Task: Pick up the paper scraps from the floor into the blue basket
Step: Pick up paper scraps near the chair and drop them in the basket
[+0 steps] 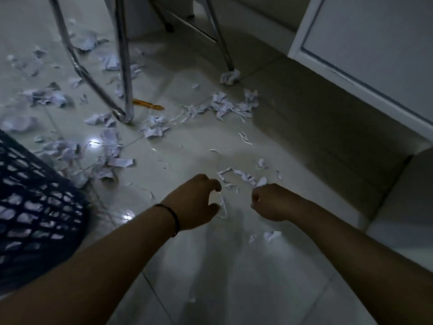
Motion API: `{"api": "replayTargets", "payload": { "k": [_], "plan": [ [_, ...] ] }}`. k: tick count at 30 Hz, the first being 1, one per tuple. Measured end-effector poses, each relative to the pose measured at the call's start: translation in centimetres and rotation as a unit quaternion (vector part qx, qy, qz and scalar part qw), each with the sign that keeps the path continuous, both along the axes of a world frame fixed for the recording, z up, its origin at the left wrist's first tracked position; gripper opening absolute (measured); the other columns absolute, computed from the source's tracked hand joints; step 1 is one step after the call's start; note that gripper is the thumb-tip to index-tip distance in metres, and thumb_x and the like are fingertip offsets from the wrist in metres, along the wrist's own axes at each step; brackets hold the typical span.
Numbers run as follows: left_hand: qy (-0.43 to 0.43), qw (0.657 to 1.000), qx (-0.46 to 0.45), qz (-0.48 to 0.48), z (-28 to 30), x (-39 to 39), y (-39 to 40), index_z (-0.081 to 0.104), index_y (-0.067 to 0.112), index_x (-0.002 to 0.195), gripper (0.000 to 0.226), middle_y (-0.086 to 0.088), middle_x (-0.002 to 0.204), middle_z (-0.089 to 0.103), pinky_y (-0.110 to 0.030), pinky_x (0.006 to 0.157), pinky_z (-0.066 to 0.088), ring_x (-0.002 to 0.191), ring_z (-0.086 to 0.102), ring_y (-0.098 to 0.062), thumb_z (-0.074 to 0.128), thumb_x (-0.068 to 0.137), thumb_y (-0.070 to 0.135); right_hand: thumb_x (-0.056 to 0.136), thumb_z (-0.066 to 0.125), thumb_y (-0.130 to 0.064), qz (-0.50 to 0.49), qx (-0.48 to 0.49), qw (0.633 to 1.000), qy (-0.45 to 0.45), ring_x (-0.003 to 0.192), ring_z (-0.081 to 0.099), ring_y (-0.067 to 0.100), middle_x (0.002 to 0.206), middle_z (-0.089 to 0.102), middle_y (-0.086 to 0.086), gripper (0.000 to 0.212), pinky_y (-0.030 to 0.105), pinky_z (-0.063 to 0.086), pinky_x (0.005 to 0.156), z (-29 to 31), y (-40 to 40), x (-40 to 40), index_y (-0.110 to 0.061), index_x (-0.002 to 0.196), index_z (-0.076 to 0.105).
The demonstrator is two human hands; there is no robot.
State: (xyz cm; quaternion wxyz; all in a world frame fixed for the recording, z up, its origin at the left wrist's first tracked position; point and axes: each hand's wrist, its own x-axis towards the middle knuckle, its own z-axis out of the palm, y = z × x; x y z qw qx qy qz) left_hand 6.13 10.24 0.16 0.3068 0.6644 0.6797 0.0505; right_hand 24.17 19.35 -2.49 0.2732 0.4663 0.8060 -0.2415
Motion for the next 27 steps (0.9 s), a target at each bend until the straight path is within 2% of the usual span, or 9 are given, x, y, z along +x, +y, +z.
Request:
{"api": "replayTargets", "payload": {
  "k": [3, 6, 8, 13, 17, 19, 22, 24, 27],
  "plan": [
    [0.014, 0.999, -0.026, -0.015, -4.1, 1.3, -0.3, 0.030, 0.024, 0.142, 0.069, -0.009, 0.141, 0.034, -0.033, 0.102, 0.040, 0.124, 0.043, -0.027, 0.063, 0.083, 0.037, 0.091, 0.048, -0.044, -0.095, -0.018, 0.995, -0.025, 0.115, 0.052, 0.030, 0.129, 0.051, 0.017, 0.050, 0.029, 0.041, 0.082, -2.0, -1.5, 2.8, -0.007, 0.124, 0.047],
    [0.059, 0.998, -0.027, -0.019, -6.9, 2.4, 0.0, 0.012, 0.030, 0.148, 0.083, -0.009, 0.154, 0.013, -0.042, 0.108, 0.034, 0.137, 0.026, -0.032, 0.061, 0.082, 0.044, 0.073, 0.052, -0.073, -0.166, -0.031, 0.984, -0.057, 0.121, 0.046, 0.029, 0.138, 0.040, 0.015, 0.093, 0.033, 0.042, 0.091, -4.0, -3.9, 4.6, -0.013, 0.140, 0.026],
    [0.084, 0.995, -0.042, -0.036, -8.8, 2.7, -0.2, 0.007, 0.033, 0.148, 0.084, -0.009, 0.157, 0.002, -0.044, 0.112, 0.028, 0.141, 0.017, -0.031, 0.058, 0.084, 0.046, 0.066, 0.053, -0.079, -0.204, -0.010, 0.978, -0.032, 0.119, 0.048, 0.026, 0.135, 0.042, 0.012, 0.102, 0.033, 0.043, 0.091, -5.5, -5.5, 4.8, -0.016, 0.140, 0.023],
    [0.109, 0.988, -0.028, -0.106, -11.2, 2.6, -1.2, 0.017, 0.026, 0.148, 0.053, -0.002, 0.159, 0.001, -0.039, 0.118, 0.015, 0.145, 0.002, -0.026, 0.036, 0.099, 0.029, 0.079, 0.041, -0.073, -0.209, 0.132, 0.968, 0.039, 0.102, 0.057, 0.023, 0.116, 0.053, 0.009, 0.070, 0.029, 0.045, 0.079, -7.5, -7.1, 4.7, -0.018, 0.123, 0.040],
    [0.064, 0.995, 0.038, -0.066, -11.2, 2.2, -1.9, 0.048, 0.015, 0.135, 0.040, -0.007, 0.146, 0.042, -0.027, 0.111, 0.029, 0.135, 0.036, -0.018, 0.033, 0.100, 0.025, 0.093, 0.037, -0.052, -0.131, 0.212, 0.966, 0.061, 0.088, 0.063, 0.020, 0.103, 0.059, 0.006, 0.039, 0.028, 0.046, 0.068, -7.9, -7.7, 4.7, -0.018, 0.104, 0.051],
    [0.052, 0.996, 0.061, -0.043, -10.9, 2.2, -2.0, 0.060, 0.014, 0.121, 0.034, -0.007, 0.126, 0.059, -0.025, 0.101, 0.036, 0.119, 0.051, -0.020, 0.037, 0.099, 0.024, 0.088, 0.059, -0.034, -0.084, 0.236, 0.965, 0.074, 0.067, 0.066, 0.018, 0.084, 0.064, 0.007, 0.021, 0.024, 0.048, 0.054, -7.9, -7.9, 4.6, -0.013, 0.089, 0.058],
    [-0.005, 0.996, 0.069, 0.049, -10.2, 2.3, -1.6, 0.064, 0.015, 0.114, 0.029, -0.006, 0.114, 0.064, -0.025, 0.092, 0.039, 0.107, 0.057, -0.022, 0.043, 0.095, 0.015, 0.050, 0.089, -0.011, -0.047, 0.261, 0.959, 0.101, 0.036, 0.054, 0.013, 0.051, 0.057, 0.003, 0.031, 0.016, 0.036, 0.033, -7.7, -8.1, 4.6, -0.014, 0.062, 0.061],
    [-0.052, 0.989, 0.060, 0.126, -9.7, 2.5, -1.3, 0.055, 0.017, 0.129, 0.038, -0.006, 0.115, 0.063, -0.024, 0.093, 0.040, 0.107, 0.056, -0.021, 0.044, 0.094, 0.007, 0.056, 0.086, -0.011, -0.034, 0.251, 0.961, 0.110, 0.043, 0.057, 0.014, 0.058, 0.059, 0.002, 0.027, 0.018, 0.039, 0.037, -7.5, -7.6, 4.2, -0.013, 0.068, 0.062],
    [-0.101, 0.971, 0.028, 0.214, -9.1, 3.0, -0.9, 0.054, 0.014, 0.130, 0.044, -0.009, 0.116, 0.059, -0.023, 0.092, 0.039, 0.106, 0.054, -0.023, 0.039, 0.092, -0.001, 0.096, 0.045, -0.024, -0.100, 0.213, 0.958, 0.163, 0.082, 0.061, 0.021, 0.091, 0.060, 0.006, 0.016, 0.028, 0.041, 0.067, -6.8, -6.0, 3.5, -0.011, 0.094, 0.054]
  ]
}}
